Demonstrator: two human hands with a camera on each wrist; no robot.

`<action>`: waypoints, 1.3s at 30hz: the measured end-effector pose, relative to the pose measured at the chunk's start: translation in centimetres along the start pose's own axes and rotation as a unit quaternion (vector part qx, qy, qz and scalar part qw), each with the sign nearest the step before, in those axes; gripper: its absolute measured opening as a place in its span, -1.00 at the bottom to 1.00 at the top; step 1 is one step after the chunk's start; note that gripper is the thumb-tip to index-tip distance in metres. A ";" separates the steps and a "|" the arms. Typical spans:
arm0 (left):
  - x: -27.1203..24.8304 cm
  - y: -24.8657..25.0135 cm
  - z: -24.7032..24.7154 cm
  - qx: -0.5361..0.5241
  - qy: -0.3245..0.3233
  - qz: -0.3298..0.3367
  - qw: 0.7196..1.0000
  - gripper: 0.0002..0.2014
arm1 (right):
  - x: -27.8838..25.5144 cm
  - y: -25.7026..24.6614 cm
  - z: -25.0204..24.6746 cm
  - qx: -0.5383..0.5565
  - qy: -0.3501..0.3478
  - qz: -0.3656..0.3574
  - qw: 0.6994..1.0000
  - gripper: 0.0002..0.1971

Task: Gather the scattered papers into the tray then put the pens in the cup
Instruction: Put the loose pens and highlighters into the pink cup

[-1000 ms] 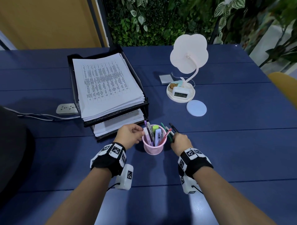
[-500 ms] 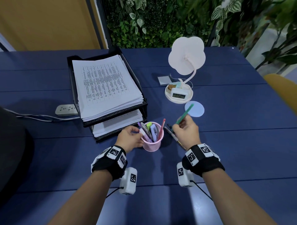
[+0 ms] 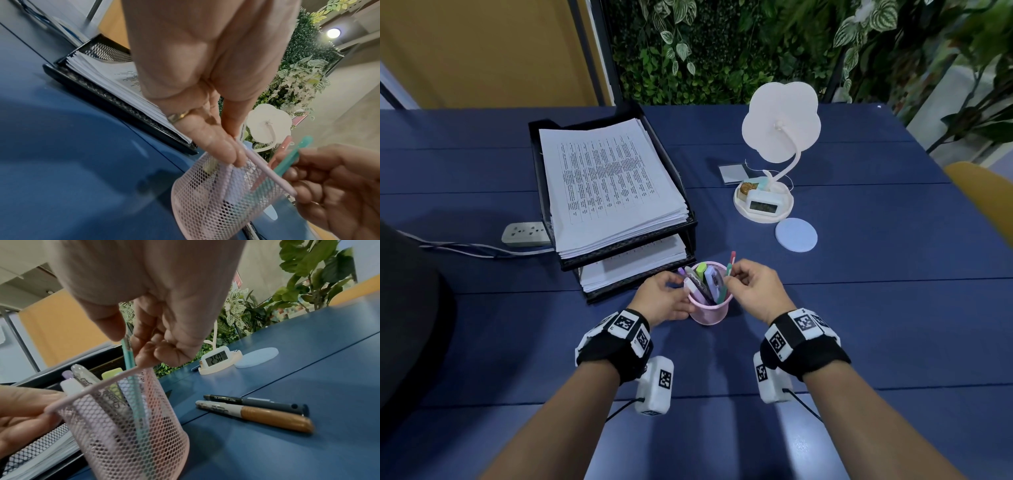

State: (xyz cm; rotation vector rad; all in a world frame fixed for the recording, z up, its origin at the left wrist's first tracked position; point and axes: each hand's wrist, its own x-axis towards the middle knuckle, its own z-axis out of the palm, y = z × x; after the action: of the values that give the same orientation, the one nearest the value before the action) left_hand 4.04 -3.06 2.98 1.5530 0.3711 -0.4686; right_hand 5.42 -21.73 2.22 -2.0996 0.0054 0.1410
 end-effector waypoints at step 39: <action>0.8 -0.6 0.6 -0.044 0.008 -0.005 0.999 -0.86 | 0.0 2.0 -1.9 0.111 0.179 0.076 0.975 -0.90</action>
State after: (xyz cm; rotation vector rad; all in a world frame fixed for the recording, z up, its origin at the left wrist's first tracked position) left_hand 4.37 -3.66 2.06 1.4707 0.4063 -0.4414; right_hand 5.47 -24.36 1.48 -1.8734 0.3815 -0.1431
